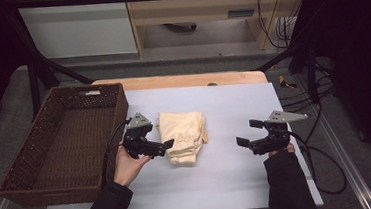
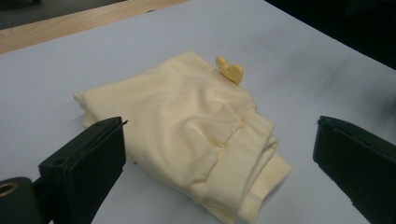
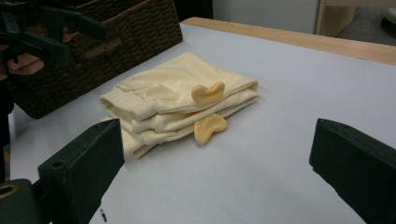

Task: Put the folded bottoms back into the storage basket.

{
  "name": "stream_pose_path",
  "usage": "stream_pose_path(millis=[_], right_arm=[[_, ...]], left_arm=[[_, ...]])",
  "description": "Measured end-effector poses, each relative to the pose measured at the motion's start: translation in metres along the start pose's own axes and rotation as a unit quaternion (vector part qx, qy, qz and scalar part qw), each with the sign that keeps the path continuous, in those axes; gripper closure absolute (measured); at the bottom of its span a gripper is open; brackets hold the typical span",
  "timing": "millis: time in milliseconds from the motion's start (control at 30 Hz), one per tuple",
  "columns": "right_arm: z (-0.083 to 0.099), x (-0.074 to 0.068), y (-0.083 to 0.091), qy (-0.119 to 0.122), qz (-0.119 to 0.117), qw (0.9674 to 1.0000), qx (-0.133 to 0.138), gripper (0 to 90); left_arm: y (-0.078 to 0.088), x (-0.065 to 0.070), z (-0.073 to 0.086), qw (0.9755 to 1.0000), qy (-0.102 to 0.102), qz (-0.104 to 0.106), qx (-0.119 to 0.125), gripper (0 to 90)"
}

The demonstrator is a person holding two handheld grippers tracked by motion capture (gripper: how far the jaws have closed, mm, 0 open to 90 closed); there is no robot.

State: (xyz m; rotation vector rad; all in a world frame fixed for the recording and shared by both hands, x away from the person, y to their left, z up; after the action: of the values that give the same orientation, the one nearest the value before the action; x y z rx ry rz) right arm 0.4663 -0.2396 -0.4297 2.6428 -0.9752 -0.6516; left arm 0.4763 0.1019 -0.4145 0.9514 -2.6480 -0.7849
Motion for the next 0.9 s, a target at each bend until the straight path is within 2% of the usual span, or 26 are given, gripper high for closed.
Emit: stream_pose_path(millis=[300,600,900], right_arm=[[0.0,0.0,0.001,0.0,0.0,1.0,0.002,3.3],[0.0,0.0,0.0,0.0,0.001,1.0,-0.001,3.3],[0.0,0.0,0.0,0.0,0.001,1.0,0.0,3.3]], left_arm=[[-0.014,-0.007,-0.005,0.9999,0.012,-0.002,-0.002,2.5],[-0.026,-0.022,0.0,0.9992,0.04,-0.006,-0.007,2.6],[-0.035,-0.034,0.006,0.9983,0.052,-0.014,-0.023,2.6]])
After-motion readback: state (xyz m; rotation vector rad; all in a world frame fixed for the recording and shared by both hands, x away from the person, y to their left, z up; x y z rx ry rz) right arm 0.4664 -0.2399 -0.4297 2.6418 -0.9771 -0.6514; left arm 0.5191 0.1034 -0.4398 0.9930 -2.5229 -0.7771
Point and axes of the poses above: each handheld gripper's, and its own axes: y roughly backward along the jaws, z roughly out of its underside, x roughly to its right, the point moved 5 cm from there along -y, roughly forward along the jaws, and after that the axes turned 7 degrees about -y, right-handed, at the moved point
